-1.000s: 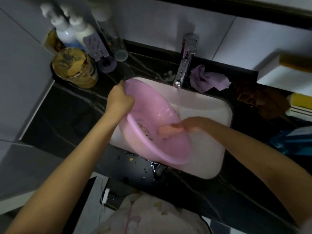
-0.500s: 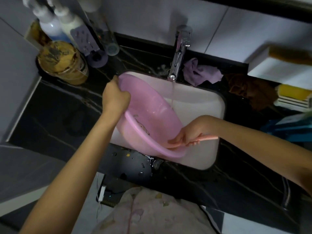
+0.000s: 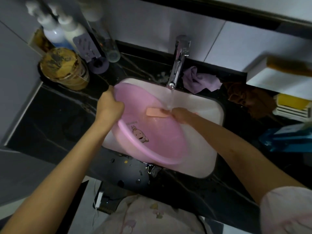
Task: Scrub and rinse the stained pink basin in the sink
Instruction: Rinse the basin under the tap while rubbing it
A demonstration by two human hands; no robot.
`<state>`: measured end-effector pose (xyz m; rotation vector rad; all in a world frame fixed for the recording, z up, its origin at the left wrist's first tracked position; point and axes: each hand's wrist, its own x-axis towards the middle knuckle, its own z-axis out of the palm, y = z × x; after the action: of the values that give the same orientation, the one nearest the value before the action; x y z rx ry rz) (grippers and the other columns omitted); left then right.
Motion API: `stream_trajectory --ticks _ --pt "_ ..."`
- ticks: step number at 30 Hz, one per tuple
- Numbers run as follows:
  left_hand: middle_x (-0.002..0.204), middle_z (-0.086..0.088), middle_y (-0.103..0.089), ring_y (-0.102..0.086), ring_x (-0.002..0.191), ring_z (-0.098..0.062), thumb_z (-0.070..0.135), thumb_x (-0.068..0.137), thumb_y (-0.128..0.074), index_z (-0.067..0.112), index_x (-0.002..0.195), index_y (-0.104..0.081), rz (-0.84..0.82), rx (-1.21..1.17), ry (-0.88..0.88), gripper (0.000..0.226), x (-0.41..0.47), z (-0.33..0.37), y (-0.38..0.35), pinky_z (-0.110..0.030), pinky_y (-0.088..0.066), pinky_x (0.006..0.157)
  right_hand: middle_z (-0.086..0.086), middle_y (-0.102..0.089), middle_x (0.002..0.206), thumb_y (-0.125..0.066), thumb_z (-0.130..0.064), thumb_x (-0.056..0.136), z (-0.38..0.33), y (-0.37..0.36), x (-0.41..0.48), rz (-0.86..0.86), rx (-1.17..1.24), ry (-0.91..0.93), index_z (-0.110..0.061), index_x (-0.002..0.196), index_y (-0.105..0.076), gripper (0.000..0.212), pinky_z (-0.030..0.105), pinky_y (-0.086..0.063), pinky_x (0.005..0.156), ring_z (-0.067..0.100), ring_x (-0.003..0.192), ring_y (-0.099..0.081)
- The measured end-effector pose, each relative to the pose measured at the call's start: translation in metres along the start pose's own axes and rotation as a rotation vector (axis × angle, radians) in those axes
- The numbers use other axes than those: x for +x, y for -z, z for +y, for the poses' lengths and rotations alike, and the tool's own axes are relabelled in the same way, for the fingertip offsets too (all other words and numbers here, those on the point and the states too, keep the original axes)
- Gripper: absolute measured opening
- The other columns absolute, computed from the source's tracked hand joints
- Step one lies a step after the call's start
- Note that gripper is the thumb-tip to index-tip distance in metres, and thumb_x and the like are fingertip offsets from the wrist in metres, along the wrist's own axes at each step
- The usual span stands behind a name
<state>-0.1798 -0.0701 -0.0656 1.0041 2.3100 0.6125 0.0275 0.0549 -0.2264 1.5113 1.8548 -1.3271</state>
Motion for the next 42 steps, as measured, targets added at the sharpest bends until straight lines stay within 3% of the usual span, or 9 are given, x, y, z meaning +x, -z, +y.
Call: stream_trajectory --ticks 5,15,17,19,22,32,38,40,42 --pt "0.107 -0.012 -0.060 -0.060 0.095 -0.031 -0.004 0.080 -0.049 0.008 0.133 -0.046 0.000 -0.009 0.004 0.055 -0.002 -0.002 0.001 -0.043 -0.053 0.081 0.005 -0.054 0.134 -0.041 -0.077 0.080 0.001 0.003 -0.014 -0.020 -0.106 0.022 -0.013 0.128 -0.057 0.081 0.031 -0.033 0.096 0.025 0.121 -0.050" --pt "0.106 -0.010 -0.059 -0.058 0.095 -0.026 -0.005 0.081 -0.050 0.008 0.131 -0.046 -0.007 -0.055 -0.007 0.051 -0.004 -0.004 -0.002 -0.033 -0.047 0.074 0.008 -0.057 0.128 -0.055 -0.073 0.074 0.010 -0.001 -0.033 -0.240 -0.240 0.051 -0.017 0.127 -0.058 0.077 0.029 -0.040 0.083 0.026 0.108 -0.056" --pt "0.105 -0.006 -0.056 -0.058 0.097 -0.026 -0.005 0.081 -0.050 0.009 0.132 -0.045 -0.006 -0.057 -0.010 0.053 -0.004 -0.004 -0.002 -0.033 -0.048 0.076 0.014 -0.060 0.111 -0.049 -0.045 0.093 0.011 0.001 -0.044 -0.412 -0.446 0.015 -0.023 0.129 -0.056 0.043 0.029 -0.043 0.064 0.023 0.080 -0.057" --pt "0.107 -0.005 -0.054 -0.057 0.098 -0.024 -0.006 0.082 -0.049 0.008 0.138 -0.040 0.002 -0.057 -0.006 0.059 -0.005 -0.002 -0.002 -0.034 -0.048 0.078 0.011 -0.054 0.086 -0.040 -0.008 0.093 0.004 0.007 -0.065 -0.551 -0.515 0.027 -0.029 0.135 -0.050 0.048 0.026 -0.039 0.050 0.017 0.058 -0.045" --pt "0.113 -0.011 -0.056 -0.058 0.099 -0.027 -0.006 0.081 -0.049 0.007 0.139 -0.038 0.005 -0.064 -0.004 0.060 -0.006 -0.001 -0.004 -0.037 -0.051 0.079 0.003 -0.044 0.065 -0.035 0.006 0.087 -0.007 0.009 -0.091 -0.748 -0.444 0.064 -0.031 0.141 -0.041 0.065 0.018 -0.038 0.042 0.011 0.048 -0.040" --pt "0.121 -0.016 -0.057 -0.058 0.105 -0.035 -0.006 0.080 -0.049 0.010 0.144 -0.034 0.013 -0.042 0.032 0.068 -0.003 -0.009 -0.004 -0.047 -0.052 0.087 -0.002 -0.035 0.063 -0.040 -0.006 0.100 -0.014 0.023 -0.119 -0.948 0.126 0.174 -0.023 0.134 -0.051 0.039 0.011 -0.025 0.036 0.001 0.043 -0.029" --pt "0.124 -0.016 -0.055 -0.056 0.110 -0.035 -0.005 0.081 -0.048 0.009 0.147 -0.028 0.014 -0.031 0.042 0.070 -0.004 -0.010 -0.005 -0.041 -0.050 0.087 -0.002 -0.040 0.052 -0.043 -0.003 0.089 0.015 0.014 -0.061 -0.572 -0.445 0.079 -0.030 0.127 -0.059 0.049 0.021 -0.024 0.043 0.010 0.041 -0.029" --pt "0.124 -0.016 -0.055 -0.055 0.110 -0.034 -0.006 0.082 -0.048 0.009 0.147 -0.028 0.011 -0.028 0.043 0.070 -0.004 -0.009 -0.006 -0.039 -0.048 0.085 -0.001 -0.046 0.061 -0.050 -0.026 0.095 0.014 0.017 -0.037 -0.333 -0.388 0.106 -0.020 0.114 -0.067 0.026 0.026 -0.032 0.054 0.016 0.051 -0.038" --pt "0.117 -0.015 -0.057 -0.057 0.105 -0.032 -0.005 0.082 -0.049 0.008 0.144 -0.033 0.011 -0.025 0.039 0.066 -0.004 -0.011 -0.007 -0.037 -0.049 0.081 0.003 -0.061 0.090 -0.047 -0.050 0.093 0.011 0.021 -0.020 -0.055 -0.349 0.152 -0.018 0.110 -0.068 0.042 0.031 -0.042 0.079 0.024 0.082 -0.056"
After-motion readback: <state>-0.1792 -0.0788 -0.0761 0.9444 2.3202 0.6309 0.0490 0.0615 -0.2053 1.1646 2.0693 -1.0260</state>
